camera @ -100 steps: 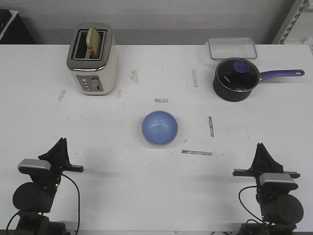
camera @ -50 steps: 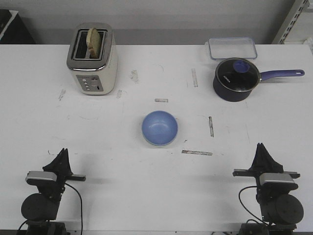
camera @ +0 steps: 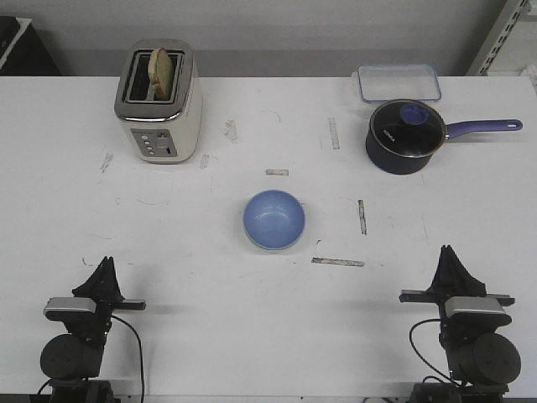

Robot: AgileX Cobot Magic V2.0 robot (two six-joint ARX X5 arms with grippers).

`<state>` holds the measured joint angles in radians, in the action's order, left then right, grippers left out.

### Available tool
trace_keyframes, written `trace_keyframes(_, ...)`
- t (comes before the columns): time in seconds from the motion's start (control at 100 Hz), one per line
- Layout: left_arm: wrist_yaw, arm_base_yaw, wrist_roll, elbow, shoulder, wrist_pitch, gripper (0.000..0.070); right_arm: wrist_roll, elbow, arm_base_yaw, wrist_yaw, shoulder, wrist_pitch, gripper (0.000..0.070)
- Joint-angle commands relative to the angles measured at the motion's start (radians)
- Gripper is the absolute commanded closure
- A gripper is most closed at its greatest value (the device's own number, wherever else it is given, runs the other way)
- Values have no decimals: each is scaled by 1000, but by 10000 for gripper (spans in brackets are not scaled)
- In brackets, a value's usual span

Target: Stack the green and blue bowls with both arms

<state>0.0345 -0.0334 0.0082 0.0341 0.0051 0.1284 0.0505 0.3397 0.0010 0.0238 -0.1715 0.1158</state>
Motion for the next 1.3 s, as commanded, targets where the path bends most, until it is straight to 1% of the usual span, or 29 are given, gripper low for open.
trace_keyframes(0.0,2,0,-9,-21,-2,15,699,12,4,1,2,0,-10,688)
trace_keyframes(0.91,3,0,-9,-21,-2,15,699,10,1,0,5,1,-8,689)
trace_keyframes(1.02,3,0,-9,-21,-2,15,699,9,-40,2,0,35,-18,688)
trace_keyframes(1.12,3,0,-9,-21,-2,14,699,9,-116,9,0,81,-43,688)
trace_keyframes(1.29,3,0,-9,-21,-2,15,699,8,-215,13,-29,171,-62,688)
